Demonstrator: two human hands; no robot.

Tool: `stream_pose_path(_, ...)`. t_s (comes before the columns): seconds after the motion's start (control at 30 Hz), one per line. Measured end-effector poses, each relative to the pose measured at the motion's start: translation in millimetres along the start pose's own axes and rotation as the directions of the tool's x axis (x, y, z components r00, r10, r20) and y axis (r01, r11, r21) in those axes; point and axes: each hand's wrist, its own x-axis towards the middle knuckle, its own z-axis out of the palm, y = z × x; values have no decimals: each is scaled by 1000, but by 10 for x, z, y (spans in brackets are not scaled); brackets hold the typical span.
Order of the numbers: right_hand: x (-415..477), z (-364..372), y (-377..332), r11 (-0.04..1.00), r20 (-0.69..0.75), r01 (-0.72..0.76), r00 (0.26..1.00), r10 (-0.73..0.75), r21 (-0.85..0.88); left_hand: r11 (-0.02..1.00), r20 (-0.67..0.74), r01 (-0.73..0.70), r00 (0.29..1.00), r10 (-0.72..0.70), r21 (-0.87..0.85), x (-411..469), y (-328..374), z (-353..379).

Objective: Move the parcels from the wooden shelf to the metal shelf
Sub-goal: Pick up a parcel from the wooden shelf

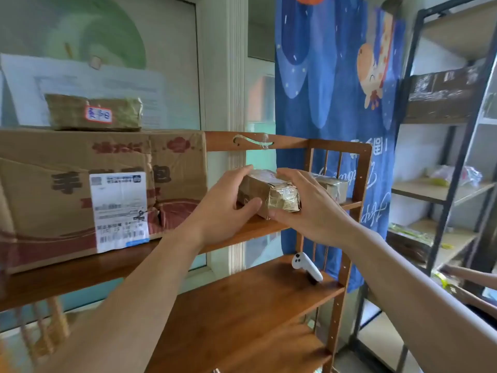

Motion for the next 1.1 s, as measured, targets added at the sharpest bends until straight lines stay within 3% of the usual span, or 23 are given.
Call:
stream_pose_path(0.17,427,198,338,998,-63,-62,996,62,-5,996,23,92,996,-92,-21,505,-304,317)
stream_pose_path(0.27,658,295,498,973,-82,-208,973,216,97,943,81,287,957,-277,-168,759,-446,543)
stream_pose_path(0.33,781,374,588,941,-69,-298,948,312,164,900,153,412,908,-391,-145,859,-434,664)
stream_pose_path(0.43,869,474,655,870,-40,-405,901,432,281,876,147,475,875,-462,-78,913,-381,781)
stream_pose_path(0.57,868,497,661,819,-93,-441,859,504,367,864,130,482,875,-467,-143,905,-397,825)
stream_pose_path(0.73,654,506,526,797,-200,-418,819,538,435,840,91,388,919,-384,-380,692,-278,770)
stream_pose_path(0.9,191,376,189,771,-309,-264,804,507,579,810,-36,177,971,-237,-559,270,69,613)
stream_pose_path(1.1,-477,226,-172,777,-418,-73,809,412,625,667,-78,109,967,-244,-737,-449,409,498)
